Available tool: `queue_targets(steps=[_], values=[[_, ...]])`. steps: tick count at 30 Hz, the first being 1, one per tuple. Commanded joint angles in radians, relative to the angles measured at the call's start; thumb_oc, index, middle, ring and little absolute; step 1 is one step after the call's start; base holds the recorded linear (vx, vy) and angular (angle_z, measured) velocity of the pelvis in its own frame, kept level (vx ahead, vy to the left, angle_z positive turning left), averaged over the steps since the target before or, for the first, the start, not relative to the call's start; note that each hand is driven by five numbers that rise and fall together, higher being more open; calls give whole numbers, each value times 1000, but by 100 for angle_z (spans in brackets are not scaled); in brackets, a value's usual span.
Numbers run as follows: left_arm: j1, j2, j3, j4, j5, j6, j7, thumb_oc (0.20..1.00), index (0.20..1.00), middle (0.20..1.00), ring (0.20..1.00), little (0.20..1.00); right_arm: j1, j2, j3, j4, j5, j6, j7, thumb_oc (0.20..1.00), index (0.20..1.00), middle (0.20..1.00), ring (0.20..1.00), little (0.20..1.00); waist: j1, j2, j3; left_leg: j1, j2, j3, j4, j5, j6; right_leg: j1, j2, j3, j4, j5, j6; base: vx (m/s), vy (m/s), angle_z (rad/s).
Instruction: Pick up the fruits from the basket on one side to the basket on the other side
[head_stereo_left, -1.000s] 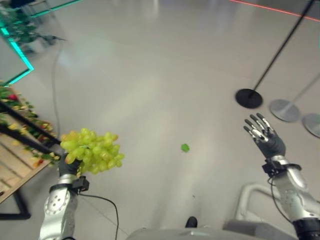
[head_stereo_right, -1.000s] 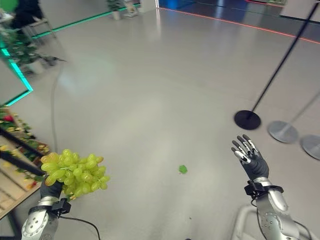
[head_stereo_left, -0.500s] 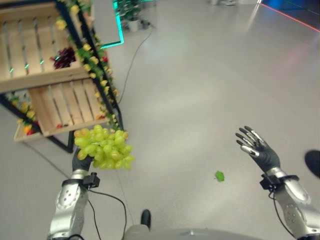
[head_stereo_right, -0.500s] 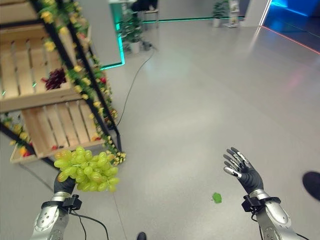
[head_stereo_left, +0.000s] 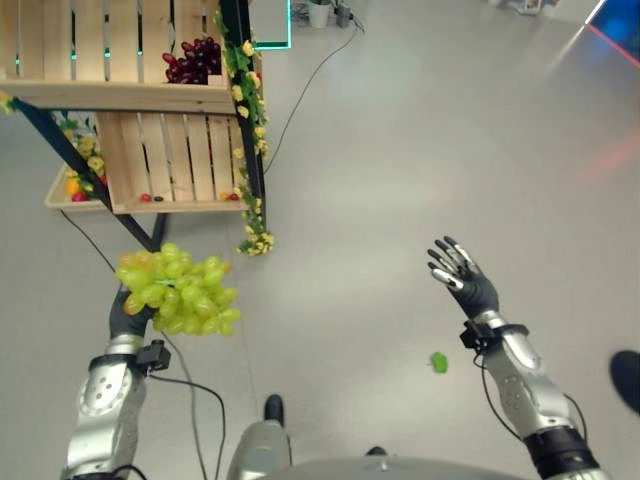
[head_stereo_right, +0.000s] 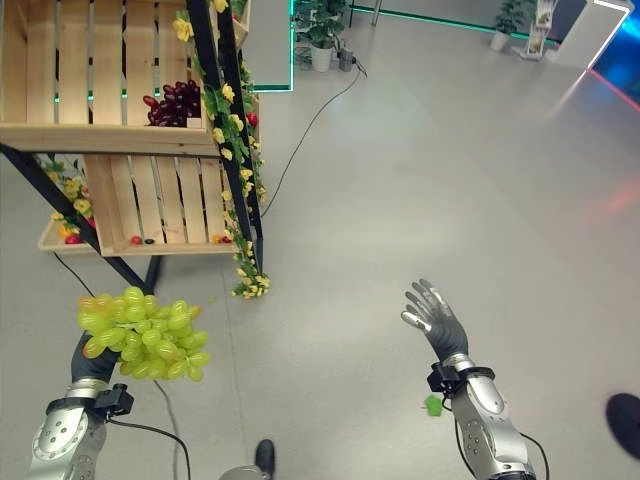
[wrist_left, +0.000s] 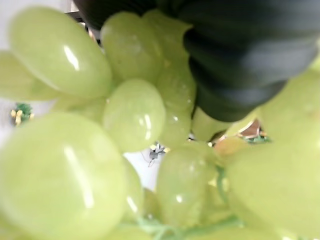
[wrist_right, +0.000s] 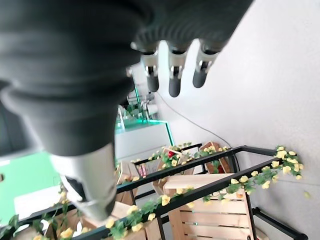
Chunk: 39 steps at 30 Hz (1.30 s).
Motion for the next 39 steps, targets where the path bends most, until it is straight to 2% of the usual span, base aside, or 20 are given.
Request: queue_targets(steps=[1,3,6,7,9,10,11,16,18,20,21,23,25,27,30,34,35,36,37,39], values=[[-67,37,57,-65,11,-81,18,200,200,200,200,200,-38,-14,-24,-34,-26,-54,6,1000,1000,1000,1000,1000,1,21,-52,75,-8,-104,-67,-19,-86,-74,36,156,-350,206,63,89,157,58],[-56,29,58,-67,15,-80,14,200,200,200,200,200,-25,-15,-29,-33,-24,-51,9,1000,1000,1000,1000,1000,-3,16,-60,89,-25,-105,-73,-26,-79,-55,66,148,-338,194,50,148,231,55],[-37,18,56,-71,28,-72,14,200,200,200,200,200,8,-15,-44,-22,-14,-50,25,1000,1000,1000,1000,1000,-28,-7,-63,130,-96,-143,-87,-32,-66,-99,224,187,-239,115,21,206,270,24],[-37,19,56,-71,28,-72,14,200,200,200,200,200,7,-14,-45,-22,-14,-50,25,1000,1000,1000,1000,1000,-29,-8,-63,128,-98,-144,-87,-29,-66,-101,222,186,-240,117,21,134,115,33],[-37,7,45,-82,24,-66,14,200,200,200,200,200,16,-33,-50,-19,-6,-48,34,1000,1000,1000,1000,1000,-47,-20,-62,152,-132,-182,-109,-24,-66,-155,331,179,-171,91,10,178,141,50],[-36,6,44,-83,24,-65,14,200,200,200,200,200,16,-33,-50,-19,-5,-48,35,1000,1000,1000,1000,1000,-49,-19,-63,153,-132,-185,-112,-24,-67,-155,331,177,-170,89,11,256,111,48],[-50,5,31,-77,20,-62,22,200,200,200,200,200,24,-40,-52,-15,7,-49,38,1000,1000,1000,1000,1000,-60,-20,-56,168,-147,-216,-120,-23,-55,-199,377,155,-117,83,-2,147,23,49],[-75,-7,-2,-61,8,-60,33,200,200,200,200,200,35,-48,-66,-15,14,-53,24,1000,1000,1000,1000,1000,-83,-7,-77,204,-138,-275,-136,-55,-40,-194,346,136,-163,60,-58,313,-111,63],[-92,-27,-28,-48,-15,-61,32,200,200,200,200,200,41,-64,-79,-12,11,-64,9,1000,1000,1000,1000,1000,-99,41,-91,258,-64,-293,-103,-95,-72,-197,283,131,-161,36,-74,464,-257,51],[-94,-27,-34,-48,-23,-61,26,200,200,200,200,200,54,-63,-83,-29,8,-58,10,1000,1000,1000,1000,1000,-112,49,-96,256,-48,-303,-69,-84,-90,-190,260,159,-175,31,-69,250,-165,49],[-102,-34,-45,-44,-27,-68,24,200,200,200,200,200,55,-64,-80,-20,7,-59,10,1000,1000,1000,1000,1000,-113,58,-91,250,-34,-302,-19,-52,-118,-167,240,175,-175,41,-70,445,-253,67],[-117,-46,-63,-35,-45,-78,20,200,200,200,200,200,45,-78,-73,-11,-12,-72,2,1000,1000,1000,1000,1000,-102,67,-75,196,-20,-281,157,83,-201,-75,224,179,-198,45,-78,366,-196,68],[-119,-46,-68,-38,-49,-78,15,200,200,200,200,200,49,-85,-77,-17,-16,-68,0,1000,1000,1000,1000,1000,-98,60,-69,164,-28,-281,215,120,-219,-57,210,172,-204,44,-84,194,-109,5],[-108,-58,-73,-34,-68,-75,13,200,200,200,200,200,58,-101,-79,-23,-23,-64,3,1000,1000,1000,1000,1000,-80,36,-44,56,-24,-247,449,179,-250,13,183,193,-211,10,-107,338,-242,-24],[-92,-63,-68,-41,-68,-69,7,200,200,200,200,200,57,-107,-83,-25,-25,-58,0,1000,1000,1000,1000,1000,-72,14,-32,-3,-5,-206,511,161,-226,44,168,212,-230,0,-114,233,-165,-19],[-80,-69,-60,-35,-59,-63,19,200,200,200,200,200,63,-101,-98,-26,-33,-50,-7,1000,1000,1000,1000,1000,-47,10,-29,-116,45,-164,358,96,-194,112,164,218,-292,-8,-89,290,0,-10],[-71,-77,-56,-29,-53,-66,30,200,200,200,200,200,51,-105,-88,-16,-46,-56,-14,1000,1000,1000,1000,1000,-17,33,-41,-106,61,-205,67,109,-183,139,184,243,-327,-19,-63,340,115,-17],[-71,-77,-56,-29,-53,-66,30,200,200,200,200,200,51,-105,-88,-15,-46,-56,-14,1000,1000,1000,1000,1000,-17,32,-41,-104,60,-204,64,111,-183,140,184,243,-327,-19,-63,457,221,-38],[-65,-87,-59,-24,-45,-67,35,200,200,200,200,200,36,-114,-79,1,-47,-59,-15,1000,1000,1000,1000,1000,-7,53,-51,-108,95,-235,-97,176,-205,168,185,251,-348,-15,-38,282,176,-44],[-58,-92,-51,-18,-26,-74,40,200,200,200,200,200,5,-127,-60,16,-62,-65,-22,1000,1000,1000,1000,1000,3,58,-51,-142,129,-196,-173,216,-233,184,170,264,-350,-17,-10,296,215,-77]])
